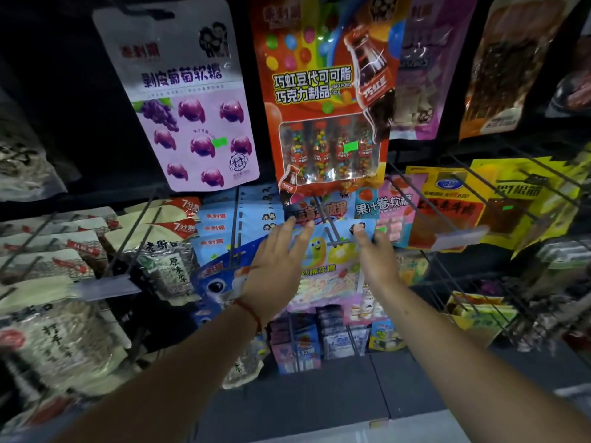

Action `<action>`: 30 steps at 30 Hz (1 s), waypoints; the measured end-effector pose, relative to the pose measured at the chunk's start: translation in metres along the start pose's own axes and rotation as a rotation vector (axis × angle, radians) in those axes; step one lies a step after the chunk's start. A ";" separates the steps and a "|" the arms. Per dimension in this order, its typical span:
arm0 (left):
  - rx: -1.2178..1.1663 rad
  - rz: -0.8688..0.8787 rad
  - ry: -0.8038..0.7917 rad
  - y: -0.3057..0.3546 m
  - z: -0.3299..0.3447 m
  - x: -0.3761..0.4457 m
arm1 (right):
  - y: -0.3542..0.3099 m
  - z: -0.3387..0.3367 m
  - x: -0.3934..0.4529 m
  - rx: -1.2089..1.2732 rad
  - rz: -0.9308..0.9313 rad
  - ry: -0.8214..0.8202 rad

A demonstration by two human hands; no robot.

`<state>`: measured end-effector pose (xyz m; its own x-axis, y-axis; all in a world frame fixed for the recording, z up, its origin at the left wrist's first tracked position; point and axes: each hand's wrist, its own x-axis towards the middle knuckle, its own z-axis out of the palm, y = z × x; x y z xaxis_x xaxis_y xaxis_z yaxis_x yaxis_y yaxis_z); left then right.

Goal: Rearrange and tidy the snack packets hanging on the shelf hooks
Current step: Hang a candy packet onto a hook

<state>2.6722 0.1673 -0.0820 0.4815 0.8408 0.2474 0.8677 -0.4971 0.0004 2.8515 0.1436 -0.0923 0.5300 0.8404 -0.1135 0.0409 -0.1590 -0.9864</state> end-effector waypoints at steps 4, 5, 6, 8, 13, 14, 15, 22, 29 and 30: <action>0.152 0.228 0.129 -0.014 0.018 -0.034 | 0.010 -0.002 -0.010 -0.053 -0.063 -0.021; 0.166 0.261 0.130 -0.019 0.022 -0.045 | 0.014 -0.004 -0.015 -0.060 -0.098 -0.018; 0.177 0.281 0.124 -0.024 0.027 -0.058 | 0.020 -0.005 -0.021 -0.078 -0.143 -0.017; 0.164 0.268 0.073 -0.037 0.038 -0.087 | 0.039 -0.007 -0.033 -0.196 -0.228 -0.021; 0.134 0.096 -0.140 -0.090 0.066 -0.171 | 0.103 0.007 -0.096 -0.642 -0.321 -0.156; 0.140 0.053 -0.188 -0.099 0.069 -0.184 | 0.114 0.015 -0.112 -0.693 -0.330 -0.189; 0.149 0.017 -0.233 -0.109 0.072 -0.196 | 0.125 0.023 -0.126 -0.748 -0.348 -0.221; 0.103 -0.092 -0.345 -0.175 0.086 -0.248 | 0.149 0.095 -0.198 -1.102 -0.315 -0.499; -0.031 -0.101 -0.398 -0.245 0.093 -0.287 | 0.162 0.176 -0.249 -1.142 -0.186 -0.501; -0.054 -0.093 -0.394 -0.252 0.093 -0.288 | 0.163 0.185 -0.252 -1.139 -0.177 -0.488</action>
<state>2.3257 0.0703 -0.2439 0.4213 0.8950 -0.1467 0.9069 -0.4172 0.0592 2.5678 0.0023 -0.2461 0.0834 0.9612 -0.2628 0.9172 -0.1772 -0.3569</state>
